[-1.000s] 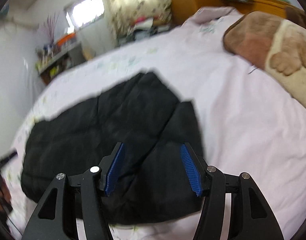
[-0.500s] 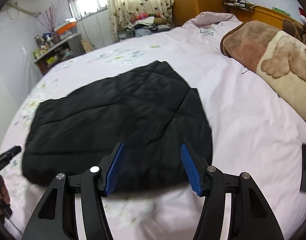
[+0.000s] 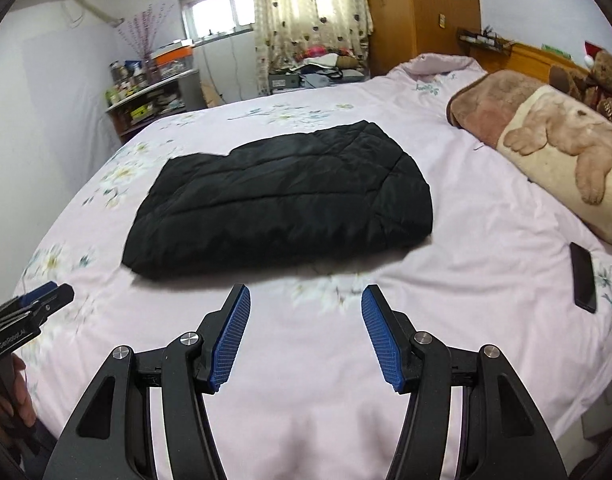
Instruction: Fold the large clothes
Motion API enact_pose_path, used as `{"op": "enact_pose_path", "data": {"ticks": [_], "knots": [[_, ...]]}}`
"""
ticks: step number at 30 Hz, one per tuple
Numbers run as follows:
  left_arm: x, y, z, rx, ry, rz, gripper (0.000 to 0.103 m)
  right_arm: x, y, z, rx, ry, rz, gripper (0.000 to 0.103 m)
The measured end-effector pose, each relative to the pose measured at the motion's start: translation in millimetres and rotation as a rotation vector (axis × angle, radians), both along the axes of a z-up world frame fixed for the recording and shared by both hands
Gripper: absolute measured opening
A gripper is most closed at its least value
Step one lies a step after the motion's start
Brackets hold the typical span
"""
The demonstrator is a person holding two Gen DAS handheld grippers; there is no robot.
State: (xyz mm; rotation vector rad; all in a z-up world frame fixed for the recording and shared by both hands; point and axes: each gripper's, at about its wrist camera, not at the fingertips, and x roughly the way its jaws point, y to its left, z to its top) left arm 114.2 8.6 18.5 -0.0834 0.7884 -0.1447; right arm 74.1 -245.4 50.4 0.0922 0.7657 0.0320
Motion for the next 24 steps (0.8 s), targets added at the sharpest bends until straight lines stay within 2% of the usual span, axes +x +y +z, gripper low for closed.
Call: {"op": "enact_pose_path", "data": {"ticks": [4, 12, 24], "knots": [[-33.7, -0.9, 8.1, 0.002, 0.008, -0.007, 0.07, -30.6, 9.6, 7.2, -0.024, 0.007, 0.024, 0.059], [-84.9, -2.7, 19.6, 0.006, -0.013, -0.01, 0.085, -84.1, 24.3, 20.3, -0.061, -0.02, 0.049, 0.059], [-103.5, -0.6, 18.5, 0.007, 0.01, 0.002, 0.085, -112.9, 32.0, 25.8, -0.086, -0.044, 0.056, 0.06]]}}
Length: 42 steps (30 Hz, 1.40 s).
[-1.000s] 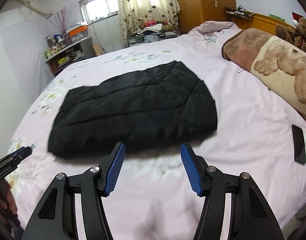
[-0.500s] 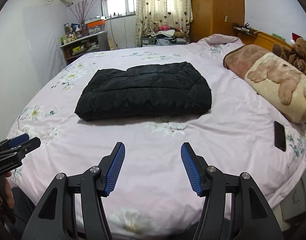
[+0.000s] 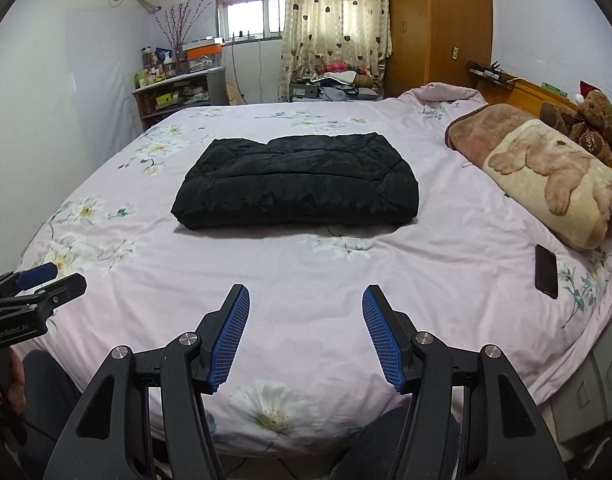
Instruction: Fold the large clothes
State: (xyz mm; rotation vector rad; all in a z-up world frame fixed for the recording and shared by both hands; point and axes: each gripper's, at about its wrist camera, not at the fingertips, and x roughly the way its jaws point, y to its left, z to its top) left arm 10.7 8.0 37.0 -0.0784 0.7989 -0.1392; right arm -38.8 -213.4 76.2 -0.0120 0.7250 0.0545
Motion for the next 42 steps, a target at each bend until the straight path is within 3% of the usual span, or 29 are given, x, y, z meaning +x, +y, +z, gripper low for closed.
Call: {"op": "enact_pose_path", "data": {"ticks": [42], "knots": [[0.9, -14.0, -10.8, -0.042, 0.011, -0.034, 0.085, 8.4, -9.4, -19.0, -0.004, 0.052, -0.014, 0.06]]}}
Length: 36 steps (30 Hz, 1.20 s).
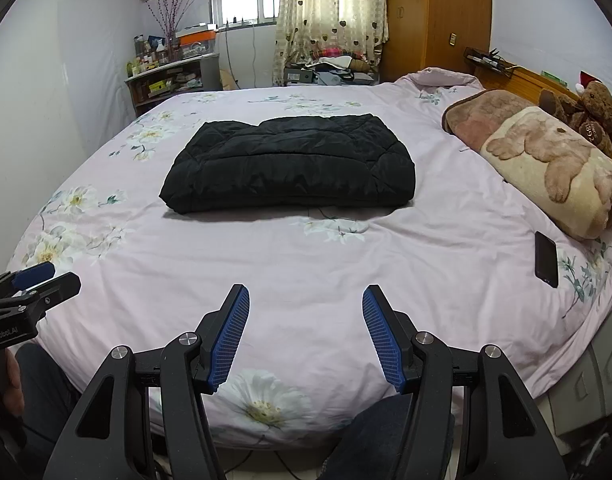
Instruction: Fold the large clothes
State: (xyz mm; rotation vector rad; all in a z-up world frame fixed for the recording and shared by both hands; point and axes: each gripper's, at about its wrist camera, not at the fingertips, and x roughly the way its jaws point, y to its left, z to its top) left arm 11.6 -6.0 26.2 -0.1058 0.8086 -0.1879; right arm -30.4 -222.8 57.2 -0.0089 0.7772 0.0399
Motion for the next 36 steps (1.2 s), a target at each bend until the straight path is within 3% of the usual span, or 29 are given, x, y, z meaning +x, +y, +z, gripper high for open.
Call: {"op": "enact_pose_path", "data": {"ticks": [36], "knots": [[-0.6, 0.0, -0.9, -0.006, 0.014, -0.015, 0.085, -0.1, -1.9, -2.1, -0.008, 0.003, 0.003, 0.06]]}}
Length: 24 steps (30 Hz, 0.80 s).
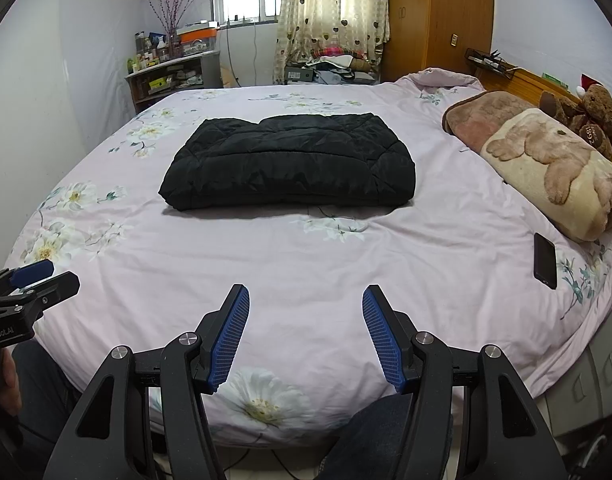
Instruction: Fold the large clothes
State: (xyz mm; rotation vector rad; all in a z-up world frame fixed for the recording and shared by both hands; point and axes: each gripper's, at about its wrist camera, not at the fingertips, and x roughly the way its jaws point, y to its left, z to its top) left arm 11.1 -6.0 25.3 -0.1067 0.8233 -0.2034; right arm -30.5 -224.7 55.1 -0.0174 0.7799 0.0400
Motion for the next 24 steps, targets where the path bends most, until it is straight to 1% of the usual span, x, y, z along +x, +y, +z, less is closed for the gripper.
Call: {"op": "enact_pose_path", "data": {"ticks": [7, 11, 17, 24], "knots": [[0.4, -3.3, -2.6, 0.015, 0.01, -0.006, 0.085, 0.0, 0.3, 0.0, -0.001, 0.0, 0.0, 0.06], [1.1, -2.7, -1.8, 0.008, 0.01, -0.012, 0.085, -0.2, -1.4, 0.3, -0.002, 0.002, 0.001, 0.06], [4.6, -4.2, -3.6, 0.035, 0.014, -0.012, 0.085, 0.1, -1.1, 0.0, -0.003, 0.003, 0.001, 0.06], [9.2, -1.3, -4.6, 0.047, 0.004, 0.017, 0.085, 6.7, -8.6, -0.5, -0.008, 0.01, 0.013, 0.06]]}}
